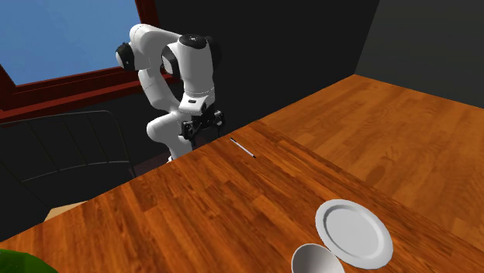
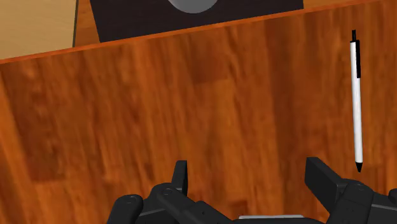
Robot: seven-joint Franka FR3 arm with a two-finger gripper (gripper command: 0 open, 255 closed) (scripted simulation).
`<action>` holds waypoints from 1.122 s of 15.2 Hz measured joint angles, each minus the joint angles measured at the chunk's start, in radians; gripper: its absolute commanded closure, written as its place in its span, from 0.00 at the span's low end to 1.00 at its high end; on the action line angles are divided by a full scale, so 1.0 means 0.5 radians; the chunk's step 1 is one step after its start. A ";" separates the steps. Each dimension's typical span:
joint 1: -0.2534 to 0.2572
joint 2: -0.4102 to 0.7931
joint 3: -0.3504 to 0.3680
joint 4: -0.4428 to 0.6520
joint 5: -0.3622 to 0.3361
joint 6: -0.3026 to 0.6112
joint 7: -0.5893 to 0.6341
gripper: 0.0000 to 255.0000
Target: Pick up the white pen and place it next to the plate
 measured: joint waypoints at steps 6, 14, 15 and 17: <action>0.093 -0.044 0.051 -0.187 0.179 0.235 0.033 0.00; 0.333 0.010 0.198 -0.462 0.574 0.794 0.066 0.00; 0.357 0.028 0.208 -0.494 0.615 0.868 0.053 0.00; 0.389 0.035 0.237 -0.531 0.663 0.940 0.063 0.00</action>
